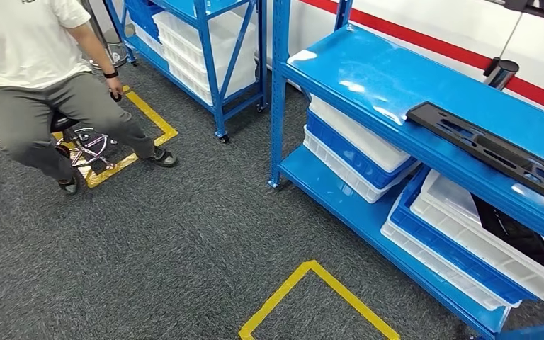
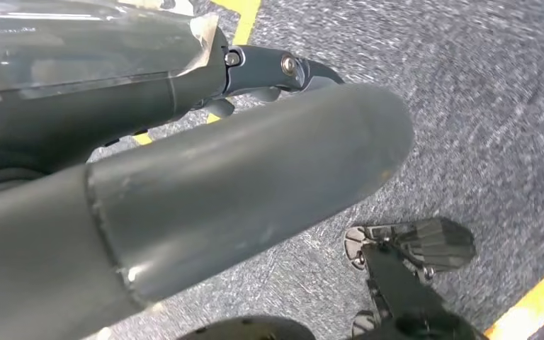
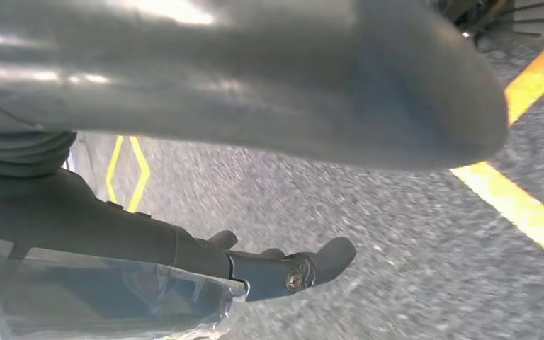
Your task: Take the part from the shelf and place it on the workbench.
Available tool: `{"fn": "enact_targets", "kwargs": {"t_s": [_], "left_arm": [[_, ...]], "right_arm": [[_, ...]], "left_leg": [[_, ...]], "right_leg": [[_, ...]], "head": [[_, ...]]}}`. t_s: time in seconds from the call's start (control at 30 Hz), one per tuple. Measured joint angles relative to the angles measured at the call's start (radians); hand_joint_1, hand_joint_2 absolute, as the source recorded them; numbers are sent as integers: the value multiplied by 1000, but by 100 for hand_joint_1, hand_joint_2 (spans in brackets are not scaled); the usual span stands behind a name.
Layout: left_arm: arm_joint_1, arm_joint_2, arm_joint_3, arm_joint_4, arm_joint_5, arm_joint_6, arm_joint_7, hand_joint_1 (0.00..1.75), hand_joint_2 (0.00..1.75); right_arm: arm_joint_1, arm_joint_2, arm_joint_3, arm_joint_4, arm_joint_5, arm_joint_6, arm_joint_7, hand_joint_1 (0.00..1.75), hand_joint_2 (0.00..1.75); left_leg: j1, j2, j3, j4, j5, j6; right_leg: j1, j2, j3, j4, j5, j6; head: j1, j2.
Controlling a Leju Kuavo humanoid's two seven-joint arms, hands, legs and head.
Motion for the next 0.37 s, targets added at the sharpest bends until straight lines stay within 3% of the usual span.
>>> {"fn": "enact_targets", "kwargs": {"t_s": [0.07,0.1,0.13,0.2,0.23,0.27,0.33,0.37], "left_arm": [[0,-1,0,0,0,0,0,0,0],[-1,-1,0,0,0,0,0,0,0],[-1,-1,0,0,0,0,0,0,0],[-4,-1,0,0,0,0,0,0,0],[-5,-1,0,0,0,0,0,0,0],[-6,-1,0,0,0,0,0,0,0],[-5,0,0,0,0,0,0,0,0],[-4,-1,0,0,0,0,0,0,0]], "right_arm": [[-2,-2,0,0,0,0,-1,0,0],[-4,-2,0,0,0,0,-1,0,0],[-4,-2,0,0,0,0,-1,0,0],[-3,-3,0,0,1,0,-1,0,0],[-2,-4,0,0,1,0,-1,0,0],[-1,-4,0,0,1,0,-1,0,0],[-3,-3,0,0,1,0,-1,0,0],[-4,-3,0,0,1,0,-1,0,0]], "left_leg": [[-2,23,3,5,-6,-8],[-5,34,5,8,-9,-15],[-7,44,8,10,-12,-21],[-5,60,14,10,-15,-33],[-2,50,15,14,-21,-40],[1,23,10,29,-36,-47],[6,-46,-27,121,-100,-56],[7,-63,-40,153,-121,-57]], "right_leg": [[1,-47,86,-149,47,8],[3,-64,112,-194,62,3],[5,-73,119,-213,70,-5],[6,-52,113,-212,76,-23],[3,-41,113,-213,78,-30],[-2,-29,115,-215,81,-38],[-8,-6,117,-216,88,-49],[-8,0,116,-216,89,-51]], "head": [[0,0],[0,0],[0,0],[0,0],[-1,0],[-2,0],[-5,0],[-5,0]]}}
